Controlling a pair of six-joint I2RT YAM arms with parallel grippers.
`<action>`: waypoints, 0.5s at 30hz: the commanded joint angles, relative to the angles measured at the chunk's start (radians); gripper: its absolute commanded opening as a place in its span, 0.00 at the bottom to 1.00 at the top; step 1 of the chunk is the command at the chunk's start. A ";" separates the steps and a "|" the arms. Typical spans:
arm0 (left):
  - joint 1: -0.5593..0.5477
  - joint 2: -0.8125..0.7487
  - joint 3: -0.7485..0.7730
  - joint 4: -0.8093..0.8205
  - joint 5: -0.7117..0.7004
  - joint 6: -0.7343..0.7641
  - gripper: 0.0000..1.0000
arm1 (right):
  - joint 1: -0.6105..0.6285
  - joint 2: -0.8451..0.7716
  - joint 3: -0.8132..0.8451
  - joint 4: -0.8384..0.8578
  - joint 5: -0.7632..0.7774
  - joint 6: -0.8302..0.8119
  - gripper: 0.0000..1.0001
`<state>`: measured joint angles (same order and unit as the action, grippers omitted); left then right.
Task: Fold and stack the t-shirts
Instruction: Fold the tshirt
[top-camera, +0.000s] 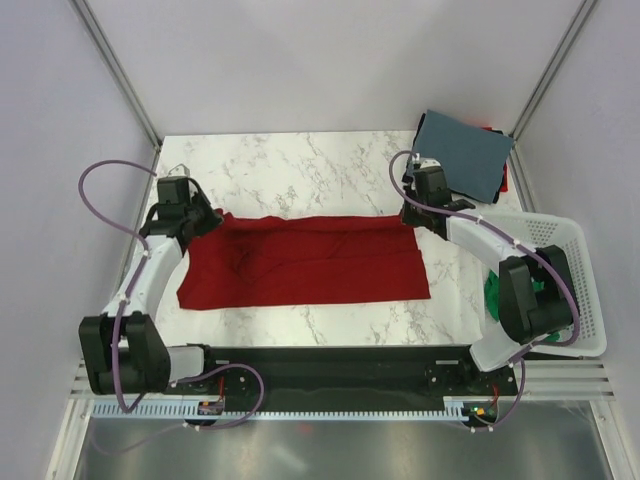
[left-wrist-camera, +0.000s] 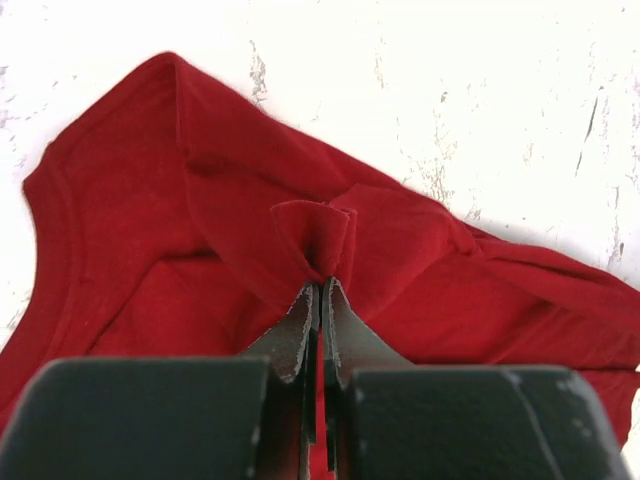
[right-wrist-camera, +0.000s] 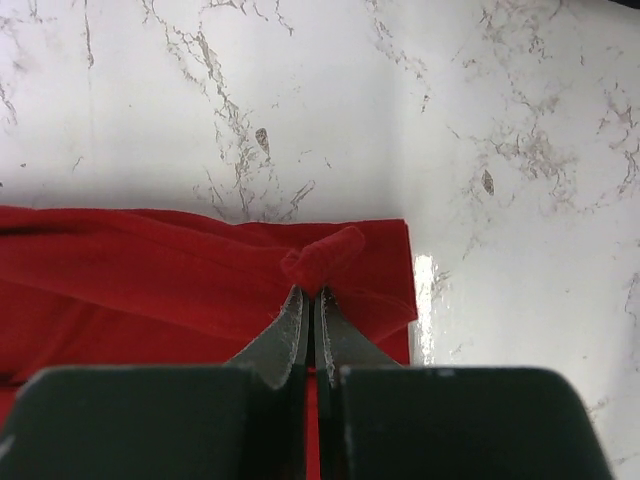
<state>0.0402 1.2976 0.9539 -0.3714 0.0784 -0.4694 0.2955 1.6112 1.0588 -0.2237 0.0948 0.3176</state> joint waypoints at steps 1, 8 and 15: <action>0.012 -0.104 -0.061 0.026 -0.045 0.017 0.02 | 0.002 -0.069 -0.049 0.015 0.026 0.018 0.00; 0.018 -0.302 -0.210 -0.032 -0.138 -0.064 0.02 | 0.005 -0.143 -0.134 0.001 0.039 0.049 0.00; 0.024 -0.463 -0.274 -0.132 -0.210 -0.124 0.02 | 0.005 -0.214 -0.215 -0.020 0.057 0.077 0.07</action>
<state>0.0570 0.8940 0.7002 -0.4595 -0.0601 -0.5381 0.2974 1.4464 0.8642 -0.2436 0.1143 0.3717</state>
